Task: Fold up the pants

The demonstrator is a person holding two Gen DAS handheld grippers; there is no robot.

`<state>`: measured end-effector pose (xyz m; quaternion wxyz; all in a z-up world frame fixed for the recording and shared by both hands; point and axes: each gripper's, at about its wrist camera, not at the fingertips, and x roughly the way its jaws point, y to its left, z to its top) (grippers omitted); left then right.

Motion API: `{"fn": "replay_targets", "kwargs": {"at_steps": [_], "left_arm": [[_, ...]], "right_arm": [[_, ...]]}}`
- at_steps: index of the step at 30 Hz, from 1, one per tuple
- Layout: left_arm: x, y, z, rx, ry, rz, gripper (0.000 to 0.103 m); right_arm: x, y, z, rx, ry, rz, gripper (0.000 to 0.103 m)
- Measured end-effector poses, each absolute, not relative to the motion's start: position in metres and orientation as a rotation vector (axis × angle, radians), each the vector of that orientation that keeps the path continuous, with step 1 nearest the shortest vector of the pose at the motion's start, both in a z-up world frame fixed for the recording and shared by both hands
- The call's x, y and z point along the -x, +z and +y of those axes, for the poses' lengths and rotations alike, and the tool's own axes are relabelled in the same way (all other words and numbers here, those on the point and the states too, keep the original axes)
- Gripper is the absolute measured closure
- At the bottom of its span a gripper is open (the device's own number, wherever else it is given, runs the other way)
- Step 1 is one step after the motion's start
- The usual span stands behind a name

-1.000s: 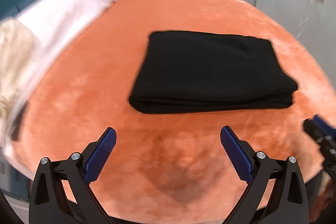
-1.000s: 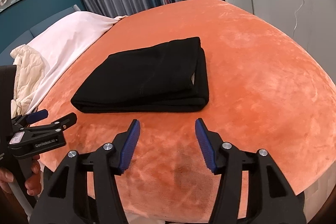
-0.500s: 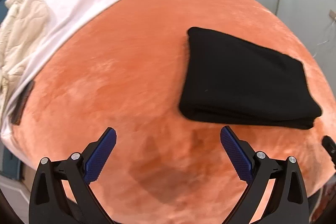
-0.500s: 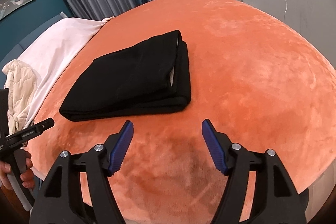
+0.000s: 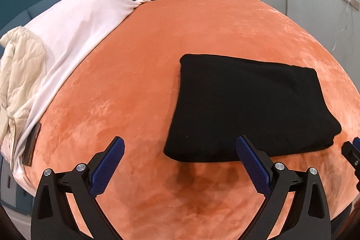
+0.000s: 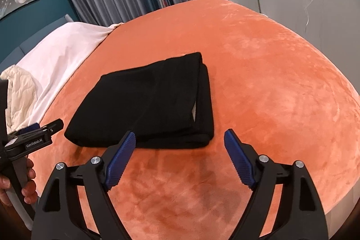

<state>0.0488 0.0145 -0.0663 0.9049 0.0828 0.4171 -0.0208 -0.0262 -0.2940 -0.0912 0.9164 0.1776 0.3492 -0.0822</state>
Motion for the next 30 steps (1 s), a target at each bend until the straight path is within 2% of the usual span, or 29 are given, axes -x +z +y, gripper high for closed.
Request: {"fn": "replay_targets", "kwargs": {"at_steps": [13, 20, 27, 30], "left_arm": [[-0.049, -0.07, 0.008, -0.15, -0.082, 0.898, 0.005], [-0.091, -0.086, 0.043, 0.168, -0.271, 1.097, 0.005], [-0.135, -0.12, 0.065, 0.321, -0.315, 1.253, 0.006], [-0.148, -0.134, 0.061, 0.374, -0.379, 1.316, 0.006]], "right_arm": [[0.028, -0.09, -0.291, -0.375, -0.177, 0.713, 0.024], [0.023, -0.093, -0.303, -0.395, -0.192, 0.716, 0.024], [0.003, -0.103, -0.327, -0.456, -0.149, 0.77, 0.022], [-0.008, -0.11, -0.334, -0.53, -0.096, 0.791, 0.015]]}}
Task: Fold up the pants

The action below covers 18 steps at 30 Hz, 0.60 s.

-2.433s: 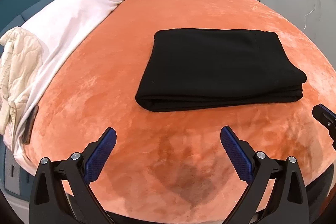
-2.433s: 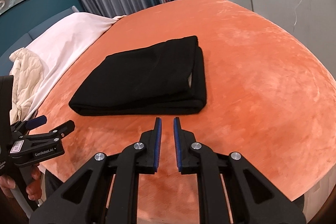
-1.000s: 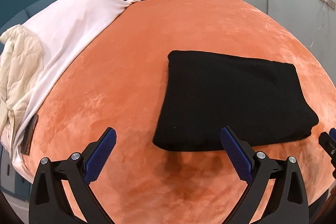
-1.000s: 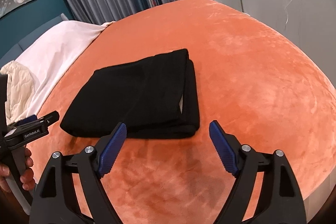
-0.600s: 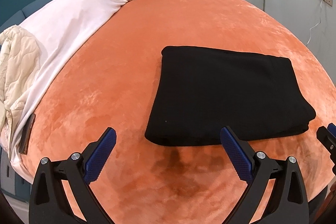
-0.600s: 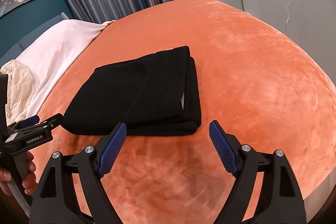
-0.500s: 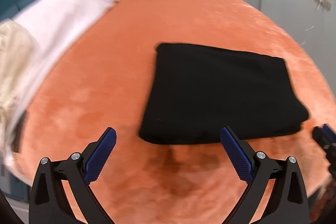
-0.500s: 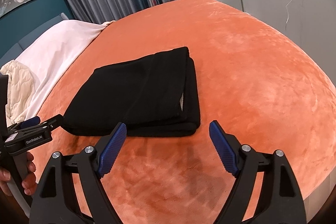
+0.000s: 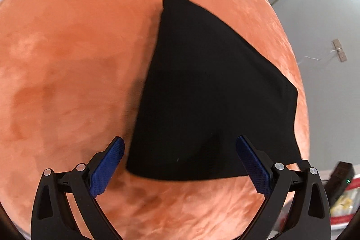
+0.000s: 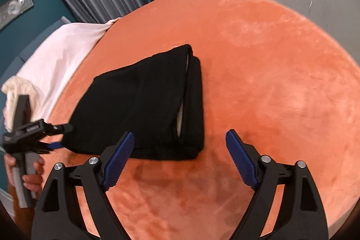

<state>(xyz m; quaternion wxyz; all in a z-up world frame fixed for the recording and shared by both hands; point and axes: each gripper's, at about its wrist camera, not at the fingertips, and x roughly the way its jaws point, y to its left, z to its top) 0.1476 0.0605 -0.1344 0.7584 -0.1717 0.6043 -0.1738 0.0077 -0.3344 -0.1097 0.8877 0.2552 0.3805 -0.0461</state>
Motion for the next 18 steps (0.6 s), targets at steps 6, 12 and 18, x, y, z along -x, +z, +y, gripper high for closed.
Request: {"fn": "replay_targets", "kwargs": {"at_steps": [6, 12, 18], "left_arm": [[-0.163, -0.154, 0.049, 0.415, -0.4, 1.374, 0.006], [-0.17, -0.154, 0.036, 0.419, -0.39, 1.355, 0.006], [-0.168, -0.156, 0.019, 0.355, -0.314, 1.301, 0.005]], "right_arm": [[-0.027, -0.137, -0.35, -0.717, -0.028, 0.852, 0.014], [-0.037, -0.152, -0.351, -0.842, 0.041, 0.842, 0.013], [-0.052, -0.153, -0.336, -0.807, 0.032, 0.84, 0.009]]}}
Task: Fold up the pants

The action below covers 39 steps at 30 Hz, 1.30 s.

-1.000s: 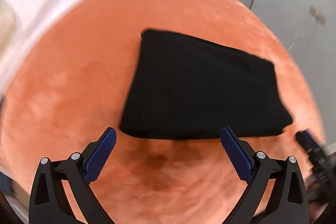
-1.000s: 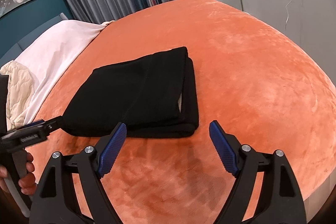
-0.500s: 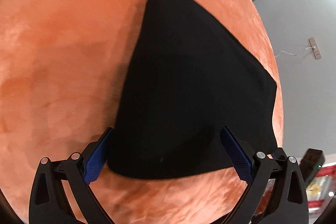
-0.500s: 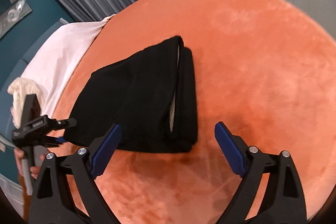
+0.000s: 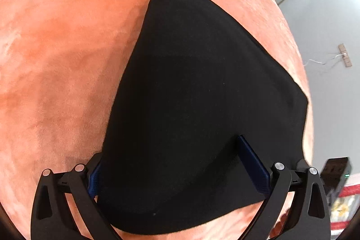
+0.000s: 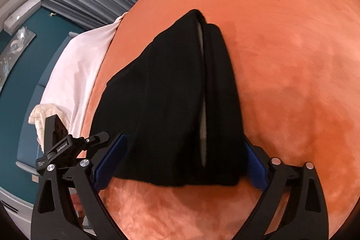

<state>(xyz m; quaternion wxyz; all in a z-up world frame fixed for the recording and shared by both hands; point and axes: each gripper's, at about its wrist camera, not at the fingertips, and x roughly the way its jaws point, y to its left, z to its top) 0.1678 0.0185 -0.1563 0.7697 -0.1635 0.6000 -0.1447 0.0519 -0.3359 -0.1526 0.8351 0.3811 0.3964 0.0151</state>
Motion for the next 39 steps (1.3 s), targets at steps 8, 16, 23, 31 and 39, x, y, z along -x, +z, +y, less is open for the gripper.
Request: {"fn": "replay_targets", "kwargs": {"at_steps": [8, 16, 23, 31, 39], "left_arm": [[-0.16, -0.158, 0.006, 0.345, -0.222, 1.225, 0.005], [-0.155, -0.158, 0.011, 0.347, -0.271, 1.15, 0.005], [-0.155, -0.159, 0.001, 0.309, -0.295, 1.132, 0.013], [-0.137, -0.135, 0.013, 0.352, -0.343, 1.115, 0.066], [-0.068, -0.12, 0.042, 0.42, -0.432, 1.156, 0.069]], "right_arm": [[-0.055, -0.153, -0.311, -0.643, -0.036, 0.805, 0.005], [-0.05, -0.155, -0.312, -0.672, -0.082, 0.724, 0.005], [-0.055, -0.156, -0.314, -0.713, -0.099, 0.707, 0.034], [-0.046, -0.14, -0.317, -0.8, -0.021, 0.69, 0.067], [-0.001, -0.104, -0.3, -0.787, 0.094, 0.717, 0.068]]}}
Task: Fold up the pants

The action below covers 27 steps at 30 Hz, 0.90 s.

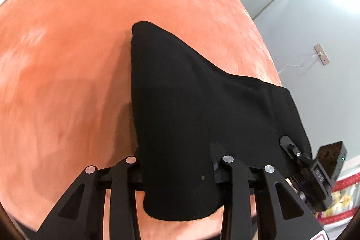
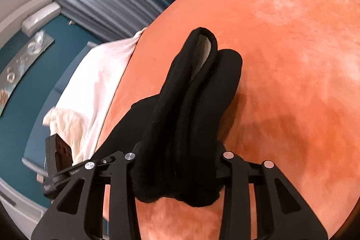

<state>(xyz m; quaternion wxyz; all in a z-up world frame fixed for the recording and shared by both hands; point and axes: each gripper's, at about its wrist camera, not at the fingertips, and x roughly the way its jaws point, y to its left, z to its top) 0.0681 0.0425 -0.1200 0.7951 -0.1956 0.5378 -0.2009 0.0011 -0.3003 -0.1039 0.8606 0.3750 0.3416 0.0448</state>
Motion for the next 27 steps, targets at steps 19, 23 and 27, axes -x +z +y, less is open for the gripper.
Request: {"fn": "replay_targets", "kwargs": {"at_steps": [19, 23, 27], "left_arm": [[-0.053, -0.158, 0.012, 0.279, -0.244, 1.07, 0.005], [-0.057, -0.155, 0.013, 0.257, -0.231, 1.068, 0.01], [-0.048, -0.143, 0.023, 0.228, -0.265, 1.061, 0.034]], "right_arm": [[0.038, -0.161, -0.292, -0.865, 0.082, 0.687, 0.008], [0.038, -0.161, -0.288, -0.849, 0.044, 0.672, 0.009], [0.048, -0.172, -0.307, -0.99, 0.065, 0.669, 0.059]]}}
